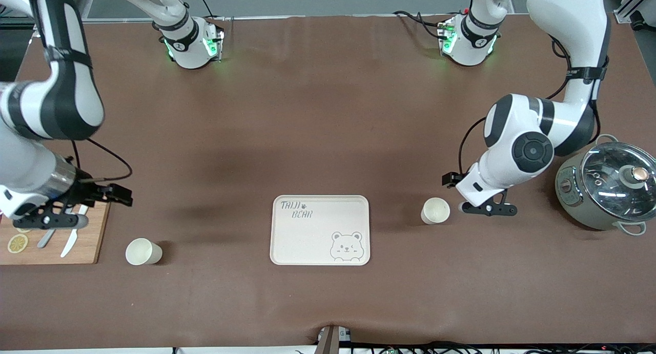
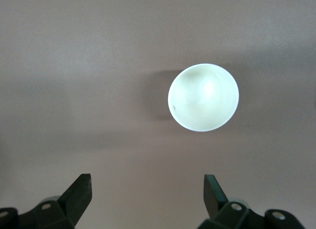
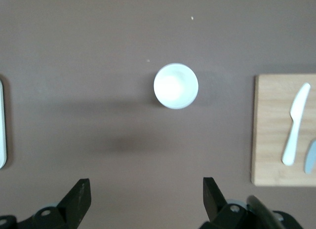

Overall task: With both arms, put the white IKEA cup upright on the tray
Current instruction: 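Reach the right gripper to one white cup while the left gripper reaches the other, then lower both grippers around the white cups and close them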

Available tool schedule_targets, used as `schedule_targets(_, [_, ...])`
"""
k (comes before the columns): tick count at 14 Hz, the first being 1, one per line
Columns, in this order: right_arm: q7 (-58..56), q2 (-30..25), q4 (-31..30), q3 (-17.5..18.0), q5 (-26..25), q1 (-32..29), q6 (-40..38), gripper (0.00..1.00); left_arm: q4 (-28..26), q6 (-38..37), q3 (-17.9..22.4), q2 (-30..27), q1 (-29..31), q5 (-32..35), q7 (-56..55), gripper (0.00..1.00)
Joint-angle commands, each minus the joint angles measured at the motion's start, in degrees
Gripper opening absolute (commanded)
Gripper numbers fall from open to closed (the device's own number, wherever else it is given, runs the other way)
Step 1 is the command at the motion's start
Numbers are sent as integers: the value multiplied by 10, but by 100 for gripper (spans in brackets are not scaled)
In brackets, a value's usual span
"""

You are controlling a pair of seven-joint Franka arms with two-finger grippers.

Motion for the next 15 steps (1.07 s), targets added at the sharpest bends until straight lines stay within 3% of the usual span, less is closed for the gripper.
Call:
schedule_targets(1, [6,48,25,-1,-1,1,50,100,-63,71,-5,-23,7,17,18,100])
schedule_targets(6, [3,121,32,-1,-2,1,147,100,-81,126,-6,-8,21,17,52,100])
schedule_targets(15, [-3,229,54,-2,-10,1,250,100,-49,146,-6,24,13,13,66,100])
